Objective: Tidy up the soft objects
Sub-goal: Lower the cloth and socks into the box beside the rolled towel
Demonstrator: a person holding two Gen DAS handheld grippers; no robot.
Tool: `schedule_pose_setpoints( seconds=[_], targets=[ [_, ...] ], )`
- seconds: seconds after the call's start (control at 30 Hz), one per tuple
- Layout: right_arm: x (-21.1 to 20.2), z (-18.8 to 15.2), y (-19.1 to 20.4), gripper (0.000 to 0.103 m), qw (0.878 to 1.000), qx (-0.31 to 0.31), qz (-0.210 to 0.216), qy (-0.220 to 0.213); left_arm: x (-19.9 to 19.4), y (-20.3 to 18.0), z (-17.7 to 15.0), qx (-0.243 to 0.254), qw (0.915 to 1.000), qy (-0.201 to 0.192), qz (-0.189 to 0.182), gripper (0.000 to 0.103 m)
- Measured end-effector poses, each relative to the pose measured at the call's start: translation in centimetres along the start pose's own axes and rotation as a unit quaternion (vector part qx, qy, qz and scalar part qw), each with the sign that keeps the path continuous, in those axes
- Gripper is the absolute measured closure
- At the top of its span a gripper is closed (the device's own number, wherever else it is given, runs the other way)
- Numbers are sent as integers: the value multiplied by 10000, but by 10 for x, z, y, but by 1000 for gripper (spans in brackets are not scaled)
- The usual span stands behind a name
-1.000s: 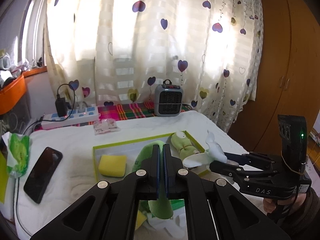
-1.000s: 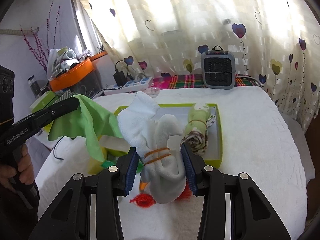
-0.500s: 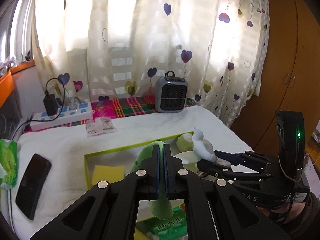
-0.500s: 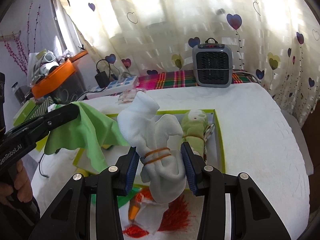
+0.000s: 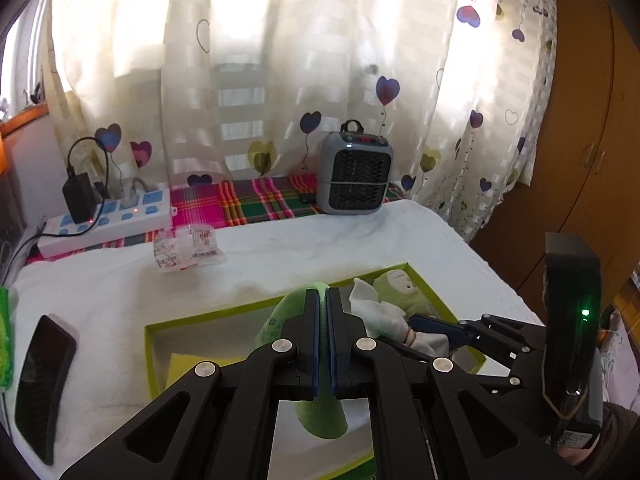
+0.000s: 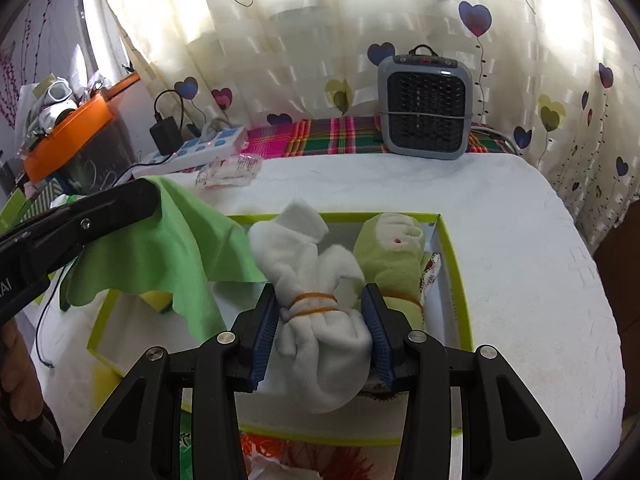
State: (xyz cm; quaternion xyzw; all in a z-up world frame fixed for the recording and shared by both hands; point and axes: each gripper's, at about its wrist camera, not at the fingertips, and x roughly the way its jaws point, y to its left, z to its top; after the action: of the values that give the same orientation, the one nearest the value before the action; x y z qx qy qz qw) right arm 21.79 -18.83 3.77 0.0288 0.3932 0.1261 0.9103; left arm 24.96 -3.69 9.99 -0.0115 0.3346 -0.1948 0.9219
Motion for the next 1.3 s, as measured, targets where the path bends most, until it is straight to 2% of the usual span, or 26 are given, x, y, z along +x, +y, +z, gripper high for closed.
schedule_pose_setpoints(
  seconds=[0.5, 0.8, 1.0, 1.17, 1.3],
  targets=[
    [11, 1, 11, 59, 9996, -265, 44, 10, 48, 6, -6, 1, 9983, 561, 158, 100],
    [14, -1, 13, 59, 9992, -383, 117, 22, 59, 9, -10, -61, 9970, 753, 160, 98],
    [17, -2, 20, 52, 9983, -572, 114, 12, 63, 15, -11, -186, 9961, 841, 183, 91],
    [18, -3, 21, 52, 9981, -617, 71, -8, 64, 14, -14, -162, 9955, 906, 223, 89],
    [18, -4, 22, 52, 9975, -701, -93, -69, 61, 11, -14, -85, 9957, 889, 226, 82]
  ],
)
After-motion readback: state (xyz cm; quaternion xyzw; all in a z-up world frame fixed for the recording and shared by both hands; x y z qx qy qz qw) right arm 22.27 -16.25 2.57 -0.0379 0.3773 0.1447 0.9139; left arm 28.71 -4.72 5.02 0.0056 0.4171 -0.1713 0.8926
